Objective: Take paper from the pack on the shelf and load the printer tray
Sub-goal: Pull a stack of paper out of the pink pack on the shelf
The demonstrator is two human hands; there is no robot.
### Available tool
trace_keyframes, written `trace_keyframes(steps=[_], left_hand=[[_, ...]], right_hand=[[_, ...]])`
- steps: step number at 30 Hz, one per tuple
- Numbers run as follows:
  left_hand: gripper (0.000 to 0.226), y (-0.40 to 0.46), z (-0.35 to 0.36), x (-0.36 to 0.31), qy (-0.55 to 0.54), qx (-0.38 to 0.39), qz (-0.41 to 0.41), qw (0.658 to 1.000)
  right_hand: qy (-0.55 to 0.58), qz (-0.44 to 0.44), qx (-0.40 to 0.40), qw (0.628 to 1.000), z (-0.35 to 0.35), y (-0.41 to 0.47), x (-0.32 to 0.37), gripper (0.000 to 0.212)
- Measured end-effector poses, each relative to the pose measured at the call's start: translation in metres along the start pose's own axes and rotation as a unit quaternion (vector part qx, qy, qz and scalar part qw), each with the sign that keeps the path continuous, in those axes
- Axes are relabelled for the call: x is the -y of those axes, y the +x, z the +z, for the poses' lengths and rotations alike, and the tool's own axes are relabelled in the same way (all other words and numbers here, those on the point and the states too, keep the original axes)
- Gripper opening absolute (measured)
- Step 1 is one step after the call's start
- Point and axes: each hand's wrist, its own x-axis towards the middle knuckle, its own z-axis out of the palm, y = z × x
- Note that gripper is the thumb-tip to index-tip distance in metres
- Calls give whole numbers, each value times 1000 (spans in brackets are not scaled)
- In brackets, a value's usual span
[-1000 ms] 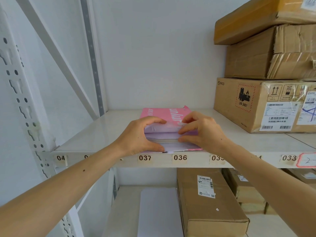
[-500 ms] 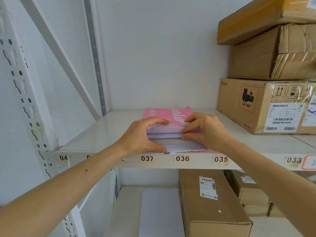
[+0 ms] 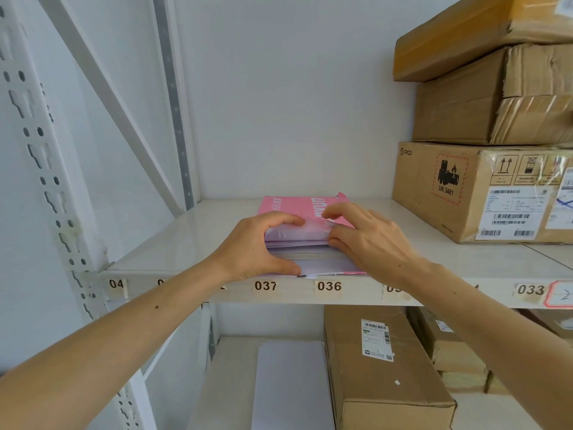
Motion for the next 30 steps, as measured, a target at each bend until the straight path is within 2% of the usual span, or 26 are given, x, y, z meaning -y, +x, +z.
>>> trace_keyframes(steps=[4,10,14,18,23,26,30], left_hand=[[73,-3,0,-1,13,-1,4,1000],[63,-12,3,-6,54,-21,8,998],[41,-26,6,-7,69,-37,67,995],[22,-39,13,-7,93,-92,123,984],[19,-53,19,-10,114,-124,163,972],[21,-63,22,-14,129,-136,175,967],[28,-83,24,-24,56,-179,108,976]], right_hand=[[-2,-22,-3,1000,-1,-4,1,17],[3,-84,-31,996,-6,-13,5,10],[21,-85,-54,995,-9,-21,8,11],[24,-87,-62,994,-12,-28,11,14],[38,-85,-73,993,-20,-36,18,19],[44,-81,-72,993,-27,-45,24,15],[58,-71,-72,993,-39,-54,37,15]])
